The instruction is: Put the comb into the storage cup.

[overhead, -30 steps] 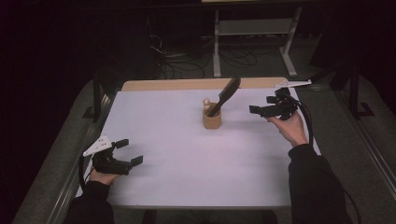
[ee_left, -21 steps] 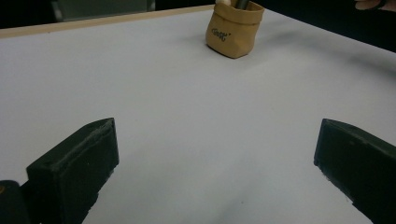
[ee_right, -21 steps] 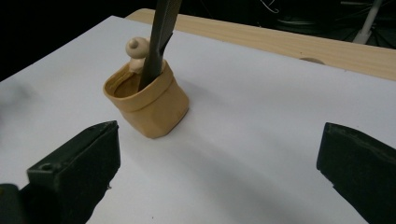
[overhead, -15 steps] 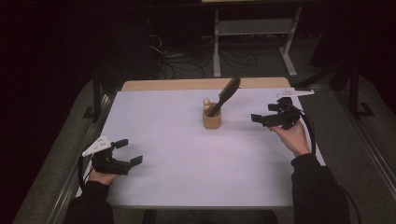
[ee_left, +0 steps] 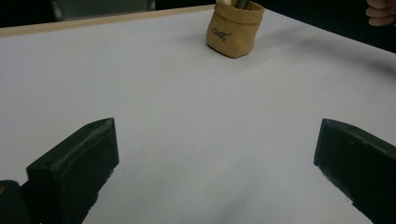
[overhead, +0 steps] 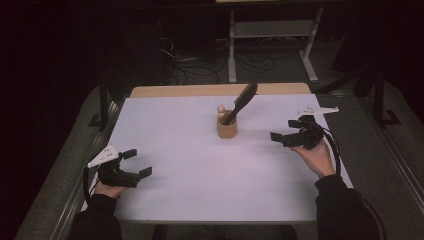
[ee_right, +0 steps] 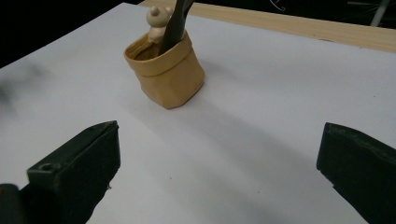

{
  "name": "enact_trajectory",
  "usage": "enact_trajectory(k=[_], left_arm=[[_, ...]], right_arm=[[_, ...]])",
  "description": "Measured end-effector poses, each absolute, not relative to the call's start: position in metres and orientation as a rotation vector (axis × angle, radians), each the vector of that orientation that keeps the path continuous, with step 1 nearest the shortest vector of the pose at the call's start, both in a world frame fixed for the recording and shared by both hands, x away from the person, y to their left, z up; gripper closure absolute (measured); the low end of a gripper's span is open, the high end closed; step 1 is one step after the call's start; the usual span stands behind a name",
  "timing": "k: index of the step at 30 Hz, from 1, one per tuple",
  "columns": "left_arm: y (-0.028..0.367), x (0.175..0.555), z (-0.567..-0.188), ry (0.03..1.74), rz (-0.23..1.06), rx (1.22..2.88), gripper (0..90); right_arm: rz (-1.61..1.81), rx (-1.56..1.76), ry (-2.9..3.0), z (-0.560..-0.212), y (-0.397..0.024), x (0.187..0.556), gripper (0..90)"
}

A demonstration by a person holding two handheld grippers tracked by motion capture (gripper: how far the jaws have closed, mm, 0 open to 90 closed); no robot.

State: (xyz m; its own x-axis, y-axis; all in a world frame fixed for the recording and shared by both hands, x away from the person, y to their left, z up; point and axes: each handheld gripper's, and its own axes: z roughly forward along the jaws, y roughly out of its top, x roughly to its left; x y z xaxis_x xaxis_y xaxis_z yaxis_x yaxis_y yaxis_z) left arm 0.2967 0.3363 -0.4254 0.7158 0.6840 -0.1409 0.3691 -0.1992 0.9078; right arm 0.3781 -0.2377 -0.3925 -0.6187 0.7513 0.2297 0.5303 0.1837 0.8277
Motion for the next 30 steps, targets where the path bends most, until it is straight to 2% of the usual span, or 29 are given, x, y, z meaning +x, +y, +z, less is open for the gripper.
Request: enact_trajectory(k=[30], left_arm=[[0.341,0.294,-0.426,0.850,0.355,1.800,0.0]], right_arm=[[1.327,1.178,2.254,-0.415,-0.245,0.324,0.0]])
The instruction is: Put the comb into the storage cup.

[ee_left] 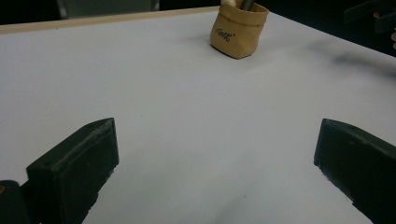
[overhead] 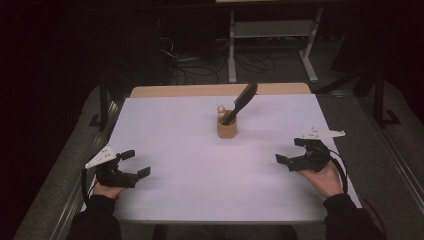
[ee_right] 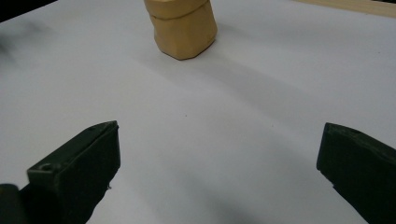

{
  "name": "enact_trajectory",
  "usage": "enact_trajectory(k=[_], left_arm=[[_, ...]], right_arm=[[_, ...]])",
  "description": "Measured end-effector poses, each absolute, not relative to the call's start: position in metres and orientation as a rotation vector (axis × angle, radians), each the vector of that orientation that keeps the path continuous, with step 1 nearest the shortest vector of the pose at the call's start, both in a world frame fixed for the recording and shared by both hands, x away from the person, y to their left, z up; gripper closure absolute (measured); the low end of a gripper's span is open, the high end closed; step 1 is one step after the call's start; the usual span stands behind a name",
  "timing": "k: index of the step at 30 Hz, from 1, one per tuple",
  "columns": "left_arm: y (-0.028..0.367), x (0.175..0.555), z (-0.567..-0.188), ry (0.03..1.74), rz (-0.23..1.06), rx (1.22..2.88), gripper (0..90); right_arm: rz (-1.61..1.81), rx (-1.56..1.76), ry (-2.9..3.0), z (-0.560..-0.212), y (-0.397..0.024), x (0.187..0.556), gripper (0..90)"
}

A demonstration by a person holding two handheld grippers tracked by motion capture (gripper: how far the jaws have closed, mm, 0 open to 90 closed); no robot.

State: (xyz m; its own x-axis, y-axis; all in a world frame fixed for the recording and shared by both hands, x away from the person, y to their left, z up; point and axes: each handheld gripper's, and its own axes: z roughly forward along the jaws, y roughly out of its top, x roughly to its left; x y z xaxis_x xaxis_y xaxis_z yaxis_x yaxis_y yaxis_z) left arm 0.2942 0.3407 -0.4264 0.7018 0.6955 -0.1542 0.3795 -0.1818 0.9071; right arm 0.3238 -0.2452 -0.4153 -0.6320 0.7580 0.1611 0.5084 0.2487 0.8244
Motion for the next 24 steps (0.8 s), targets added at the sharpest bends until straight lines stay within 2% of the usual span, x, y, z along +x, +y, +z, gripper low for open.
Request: enact_trajectory(k=[24], left_arm=[[0.342,0.296,-0.427,0.853,0.345,1.795,0.0]], right_arm=[[1.408,1.176,2.187,-0.429,-0.265,0.296,0.0]])
